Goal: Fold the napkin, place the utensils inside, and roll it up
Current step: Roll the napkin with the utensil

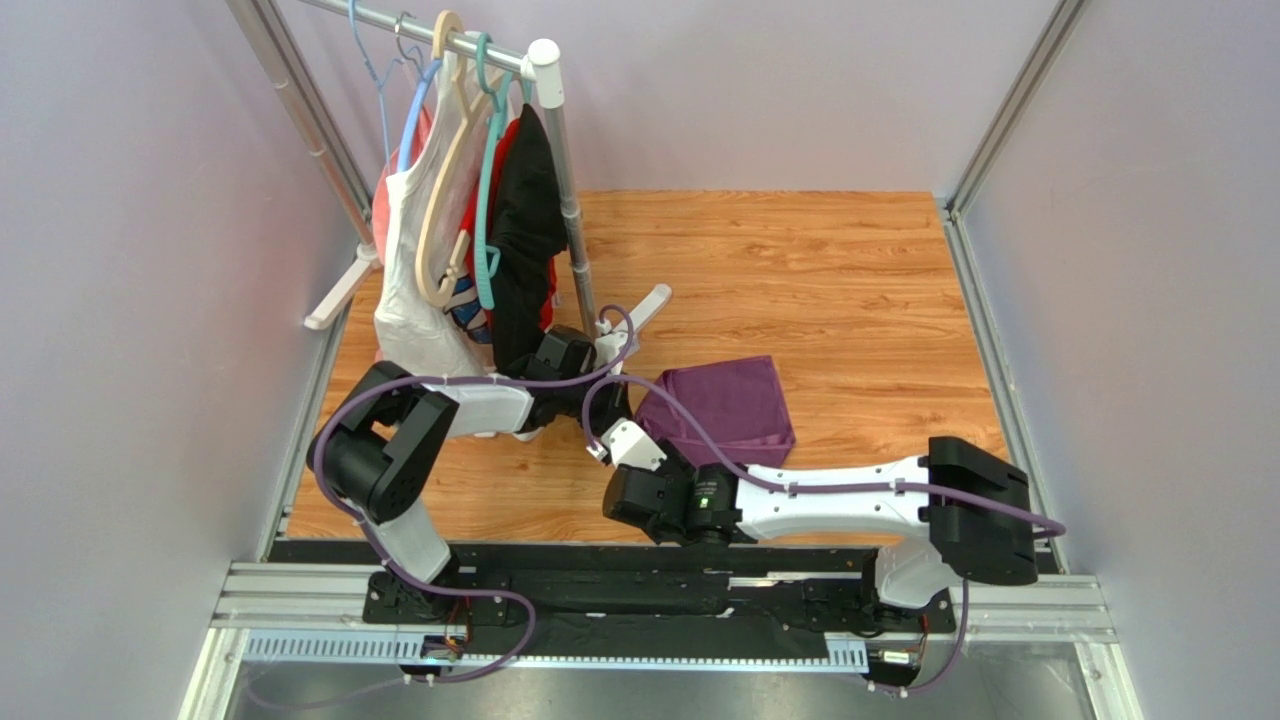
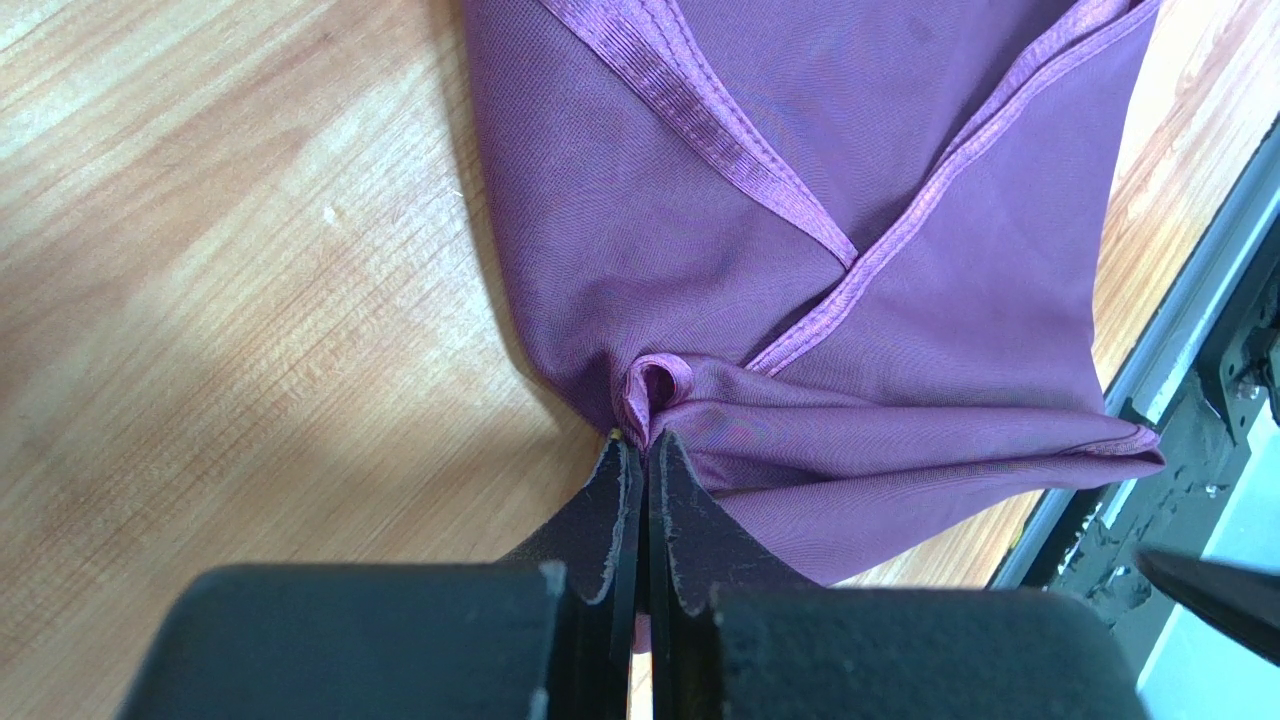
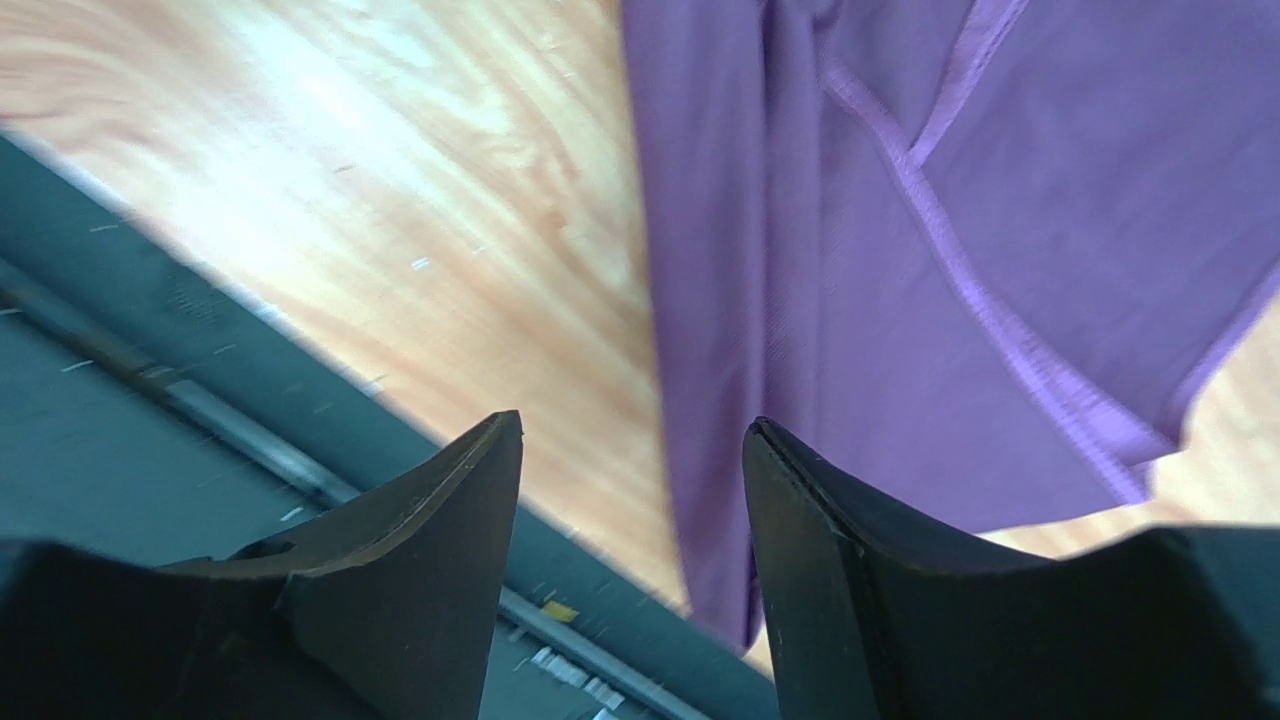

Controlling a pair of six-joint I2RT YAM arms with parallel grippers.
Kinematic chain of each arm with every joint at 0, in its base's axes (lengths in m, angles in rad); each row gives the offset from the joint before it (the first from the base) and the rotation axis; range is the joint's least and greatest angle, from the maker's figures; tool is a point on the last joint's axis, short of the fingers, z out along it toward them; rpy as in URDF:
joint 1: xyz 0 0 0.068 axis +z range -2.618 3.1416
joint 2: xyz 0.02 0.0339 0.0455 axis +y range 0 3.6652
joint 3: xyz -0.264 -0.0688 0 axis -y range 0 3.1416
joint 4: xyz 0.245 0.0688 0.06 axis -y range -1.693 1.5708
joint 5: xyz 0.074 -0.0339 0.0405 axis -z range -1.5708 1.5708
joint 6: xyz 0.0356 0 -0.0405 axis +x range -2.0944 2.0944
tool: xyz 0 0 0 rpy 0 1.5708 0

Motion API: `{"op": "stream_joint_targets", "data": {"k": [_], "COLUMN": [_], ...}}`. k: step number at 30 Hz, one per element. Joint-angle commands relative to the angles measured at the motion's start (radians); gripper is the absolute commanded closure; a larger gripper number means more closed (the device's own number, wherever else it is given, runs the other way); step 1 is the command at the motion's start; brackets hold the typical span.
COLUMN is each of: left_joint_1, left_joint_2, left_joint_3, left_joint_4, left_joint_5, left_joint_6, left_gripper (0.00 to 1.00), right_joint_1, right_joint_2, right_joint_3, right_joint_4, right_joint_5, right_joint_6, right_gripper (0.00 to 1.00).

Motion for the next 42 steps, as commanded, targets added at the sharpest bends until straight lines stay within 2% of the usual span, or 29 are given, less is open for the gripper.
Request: {"op": "stream_joint_targets", "data": {"k": [1, 16, 25, 33, 42], "left_joint_1": [0.004, 0.004, 0.004, 0.004, 0.006], "left_joint_2": [0.023, 0.035, 0.037, 0.032, 0.021], "left_joint_3": [0.001, 0.009, 0.013, 0.015, 0.009], "left_joint_4": [-0.088, -0.091, -0.1, -0.108, -0.1], "left_joint_5": [-0.027, -0.015, -0.024, -0.038, -0.032], "left_joint_6": [0.048, 0.049, 0.054, 0.057, 0.062], "left_gripper": [1.0, 1.0, 1.0, 1.0, 1.0], "right_joint_1": [0.0, -0.006, -0.03, -0.032, -0.07], "right_joint_2": [0.02, 0.117, 0.181, 0.154, 0.189], "right_joint_3": [-0.015, -0.097, -0.114, -0.147, -0.177], "right_joint_4": [0.126, 0.267, 0.235, 0.149, 0.175], "right_joint_5": [0.133, 0.159, 0.202, 0.202, 0.099], "right_joint_6": [-0.106, -0.167, -0.101, -0.014, -0.011], "right_gripper": [0.4, 0.41, 0.41, 0.41, 0.42]}}
